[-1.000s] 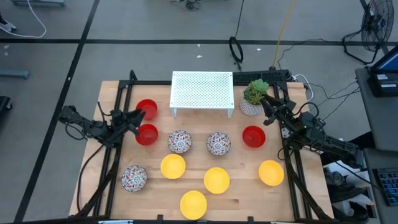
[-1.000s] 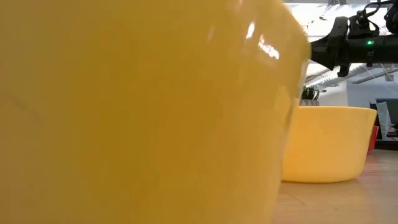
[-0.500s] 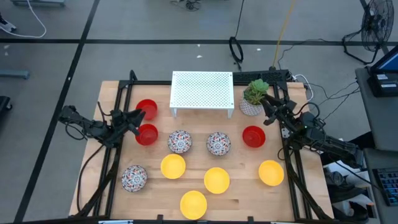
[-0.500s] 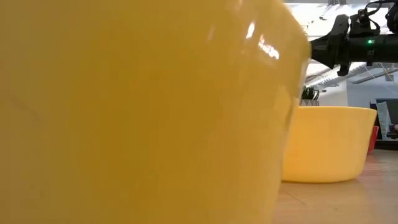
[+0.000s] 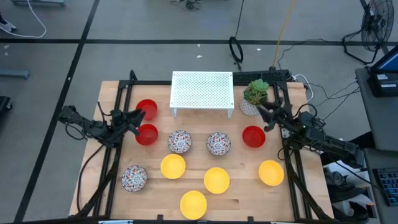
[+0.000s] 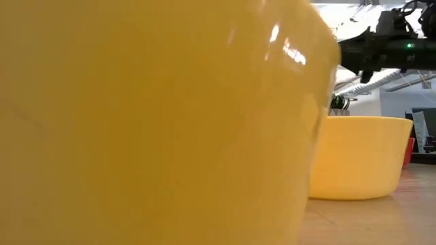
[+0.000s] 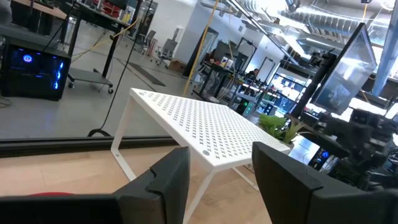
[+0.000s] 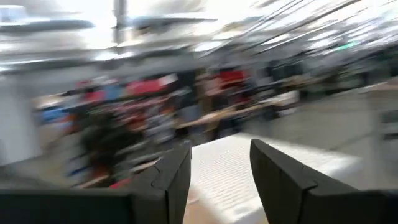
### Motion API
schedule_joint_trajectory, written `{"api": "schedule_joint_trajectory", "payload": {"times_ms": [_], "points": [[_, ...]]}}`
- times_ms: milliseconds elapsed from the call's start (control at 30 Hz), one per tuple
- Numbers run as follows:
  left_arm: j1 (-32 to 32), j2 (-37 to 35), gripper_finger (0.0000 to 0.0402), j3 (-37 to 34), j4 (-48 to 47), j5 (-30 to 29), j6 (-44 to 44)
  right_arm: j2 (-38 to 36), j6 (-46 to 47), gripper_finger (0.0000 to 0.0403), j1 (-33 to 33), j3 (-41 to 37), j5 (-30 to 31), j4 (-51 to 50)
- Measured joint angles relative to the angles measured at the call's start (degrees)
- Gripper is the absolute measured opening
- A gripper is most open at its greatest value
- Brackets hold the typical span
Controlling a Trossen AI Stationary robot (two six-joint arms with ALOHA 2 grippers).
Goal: Pick & Place Mini bowls
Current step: Put the white patterned bowl on the shelf
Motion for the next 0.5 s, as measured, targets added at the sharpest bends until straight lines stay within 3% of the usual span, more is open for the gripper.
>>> {"api": "schedule_joint_trajectory", "payload": {"times_ms": [100,500], "points": [[0.00,0.01,0.0175,0.01,0.01,0.00,0.00,2.10,3.62,0.0155,0.02,0.00,-6.08,-0.16],[-0.02,0.00,0.0175,0.02,-0.03,0.00,0.00,17.94,1.68,0.0155,3.24,10.93,-11.93,-5.74]]}}
